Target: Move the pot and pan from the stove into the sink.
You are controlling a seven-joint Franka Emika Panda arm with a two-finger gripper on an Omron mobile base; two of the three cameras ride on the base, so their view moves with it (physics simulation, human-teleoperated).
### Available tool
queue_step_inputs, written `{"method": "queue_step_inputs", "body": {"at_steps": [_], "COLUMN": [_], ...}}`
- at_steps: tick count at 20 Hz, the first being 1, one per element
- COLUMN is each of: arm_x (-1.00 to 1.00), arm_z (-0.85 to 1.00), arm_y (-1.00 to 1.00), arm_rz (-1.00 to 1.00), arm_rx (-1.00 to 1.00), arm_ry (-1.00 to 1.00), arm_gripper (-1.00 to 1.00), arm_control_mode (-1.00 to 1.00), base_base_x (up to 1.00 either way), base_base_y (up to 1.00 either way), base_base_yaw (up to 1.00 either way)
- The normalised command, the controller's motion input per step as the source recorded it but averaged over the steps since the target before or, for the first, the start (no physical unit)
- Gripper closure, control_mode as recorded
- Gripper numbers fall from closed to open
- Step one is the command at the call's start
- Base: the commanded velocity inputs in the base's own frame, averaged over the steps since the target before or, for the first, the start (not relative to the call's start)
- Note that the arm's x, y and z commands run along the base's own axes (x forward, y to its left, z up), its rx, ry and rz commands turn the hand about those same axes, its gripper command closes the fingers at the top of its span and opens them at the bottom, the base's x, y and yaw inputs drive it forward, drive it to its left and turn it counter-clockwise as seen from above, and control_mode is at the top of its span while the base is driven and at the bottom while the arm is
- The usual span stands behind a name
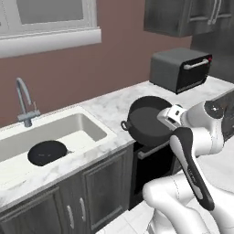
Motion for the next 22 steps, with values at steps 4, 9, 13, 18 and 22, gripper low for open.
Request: {"method": "queue_step_inputs", "body": {"at_steps": [4,9,13,18,22], "arm_x": [0.00,0.00,0.00,0.00,0.00], "arm_z": [0.00,0.00,0.00,0.00,0.00], "arm_y": [0.00,0.00,0.00,0.00,0.00], "arm_rz": [0.00,0.00,0.00,0.00,0.00], "arm_rx": [0.00,0.00,0.00,0.00,0.00], "arm_ry": [0.00,0.00,0.00,0.00,0.00], "arm_gripper": [1.00,1.00,1.00,1.00,1.00], "arm_control_mode": [1.00,1.00,1.00,1.00,1.00], "base_base_x": [-0.07,-0.06,-0.03,-0.06,-0.02], "base_base_y": [0.00,-0.01,-0.08,-0.12,0.02], "base_base_yaw": [0.50,0.50,0.47,0.42,0.04]}}
